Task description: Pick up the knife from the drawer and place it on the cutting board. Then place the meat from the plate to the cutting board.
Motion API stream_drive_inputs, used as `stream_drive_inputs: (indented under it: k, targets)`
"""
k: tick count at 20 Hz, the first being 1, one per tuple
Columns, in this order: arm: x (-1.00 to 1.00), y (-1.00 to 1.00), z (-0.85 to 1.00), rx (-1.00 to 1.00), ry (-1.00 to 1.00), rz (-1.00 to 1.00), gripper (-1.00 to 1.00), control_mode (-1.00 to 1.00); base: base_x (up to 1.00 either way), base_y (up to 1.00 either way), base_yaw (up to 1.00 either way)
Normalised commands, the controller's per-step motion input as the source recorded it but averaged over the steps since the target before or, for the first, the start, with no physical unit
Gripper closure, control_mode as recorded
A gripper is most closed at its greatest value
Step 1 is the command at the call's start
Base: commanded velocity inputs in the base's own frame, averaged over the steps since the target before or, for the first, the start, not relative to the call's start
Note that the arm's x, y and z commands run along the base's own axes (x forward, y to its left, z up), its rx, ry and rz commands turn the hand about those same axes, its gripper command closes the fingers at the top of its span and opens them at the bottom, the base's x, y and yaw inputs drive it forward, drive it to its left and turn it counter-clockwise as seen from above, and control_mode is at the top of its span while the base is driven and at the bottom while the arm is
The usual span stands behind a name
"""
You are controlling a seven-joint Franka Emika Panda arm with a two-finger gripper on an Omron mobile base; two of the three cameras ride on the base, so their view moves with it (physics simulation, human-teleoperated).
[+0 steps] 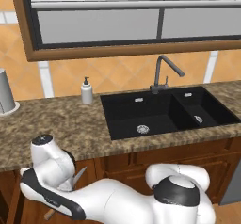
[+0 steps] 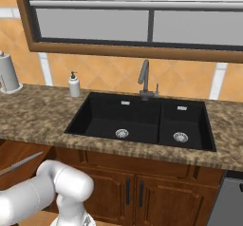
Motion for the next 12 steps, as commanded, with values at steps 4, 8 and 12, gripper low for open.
stream_drive_inputs:
  k: [4,8,12]
  targets:
    - [0.47,0.00,-0.34,-0.08,0.31,0.01,-1.00,-1.00,0.00,0.00,0.00]
    - [0.10,0.00,-0.47,-0.07,0.02,0.00,-1.00,-1.00,0.00,0.00,0.00]
    - [0.02,0.00,-0.56,-0.06,0.00,0.00,-1.00,-1.00,0.00,0.00,0.00]
